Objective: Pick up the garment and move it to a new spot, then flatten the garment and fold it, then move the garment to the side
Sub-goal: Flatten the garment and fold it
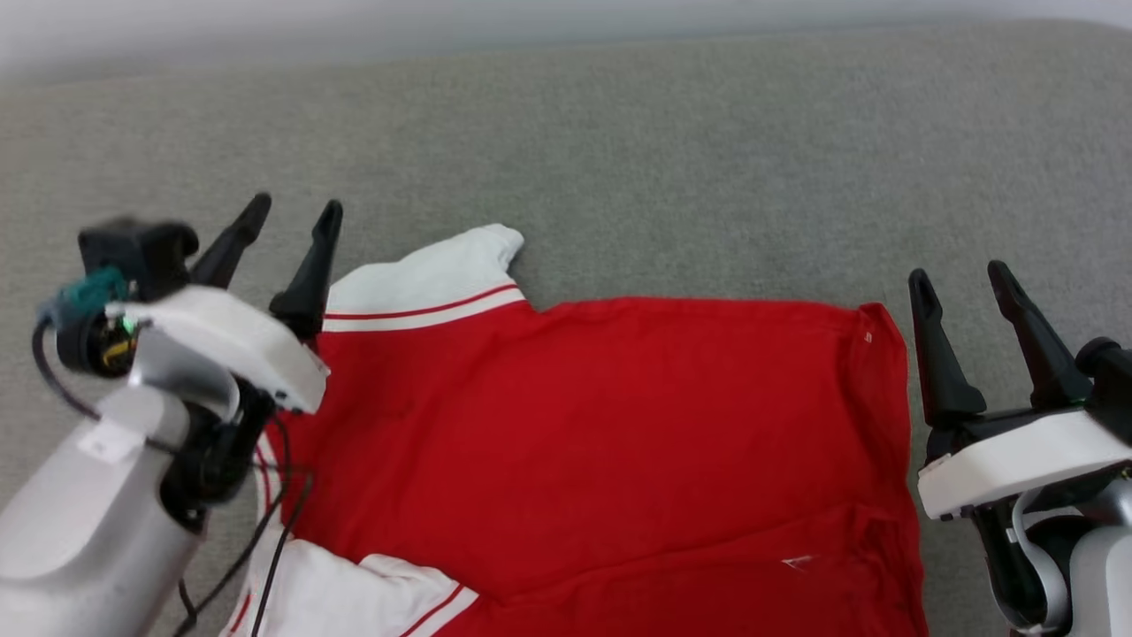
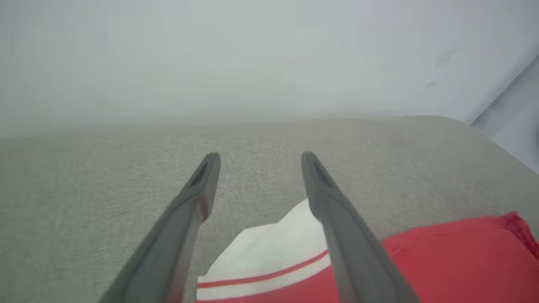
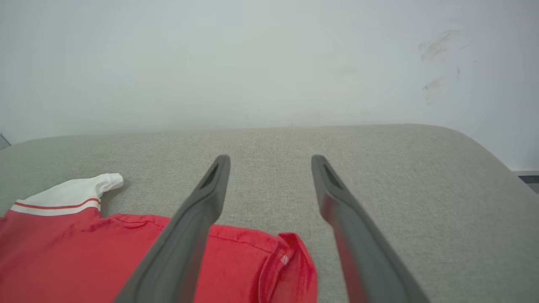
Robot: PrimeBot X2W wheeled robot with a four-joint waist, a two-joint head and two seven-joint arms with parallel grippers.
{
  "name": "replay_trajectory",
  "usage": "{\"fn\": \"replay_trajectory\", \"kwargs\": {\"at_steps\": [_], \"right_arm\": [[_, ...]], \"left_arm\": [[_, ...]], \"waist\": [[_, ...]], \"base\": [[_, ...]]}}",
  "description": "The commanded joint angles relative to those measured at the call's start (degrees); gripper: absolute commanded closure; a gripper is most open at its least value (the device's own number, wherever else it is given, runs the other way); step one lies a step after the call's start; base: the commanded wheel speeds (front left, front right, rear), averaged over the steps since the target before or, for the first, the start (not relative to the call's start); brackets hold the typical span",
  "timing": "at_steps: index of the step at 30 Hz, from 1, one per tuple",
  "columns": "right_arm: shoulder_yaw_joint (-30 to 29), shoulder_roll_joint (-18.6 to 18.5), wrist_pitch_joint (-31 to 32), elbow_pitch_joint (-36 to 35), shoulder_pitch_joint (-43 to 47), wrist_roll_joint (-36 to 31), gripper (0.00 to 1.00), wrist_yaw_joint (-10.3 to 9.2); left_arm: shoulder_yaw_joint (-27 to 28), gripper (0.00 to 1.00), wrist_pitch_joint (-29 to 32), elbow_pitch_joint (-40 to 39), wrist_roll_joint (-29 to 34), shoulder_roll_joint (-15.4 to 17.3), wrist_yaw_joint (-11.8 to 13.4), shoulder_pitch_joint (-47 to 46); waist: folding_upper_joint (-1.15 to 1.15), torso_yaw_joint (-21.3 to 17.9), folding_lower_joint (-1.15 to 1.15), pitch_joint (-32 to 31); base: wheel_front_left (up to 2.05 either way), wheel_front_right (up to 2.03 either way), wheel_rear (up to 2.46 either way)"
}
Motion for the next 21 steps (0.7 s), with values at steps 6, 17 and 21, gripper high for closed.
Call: {"fn": "replay_trajectory", "kwargs": {"at_steps": [6, 17, 21], "right_arm": [[0.68, 0.15, -1.23, 1.96, -2.71, 1.40, 0.00, -0.04], [1.04, 0.16, -3.75, 5.78, -3.17, 3.96, 0.00, -0.04], [1.26, 0.16, -4.25, 6.65, -3.33, 4.82, 0.00, -0.04]], "left_arm": [[-2.79, 0.00, 11.58, 4.14, -2.62, 1.72, -6.81, -9.24], [-8.15, 0.00, 38.38, 9.60, -11.85, 6.64, -13.37, -15.93], [-10.50, 0.00, 44.94, 11.30, -13.17, 7.21, -13.04, -15.49]], "waist": [[0.00, -4.30, -0.01, 5.34], [0.00, -7.82, -0.01, 8.69], [0.00, -8.17, -0.01, 9.69]], "base": [[0.00, 0.00, 0.00], [0.00, 0.00, 0.00], [0.00, 0.00, 0.00]]}}
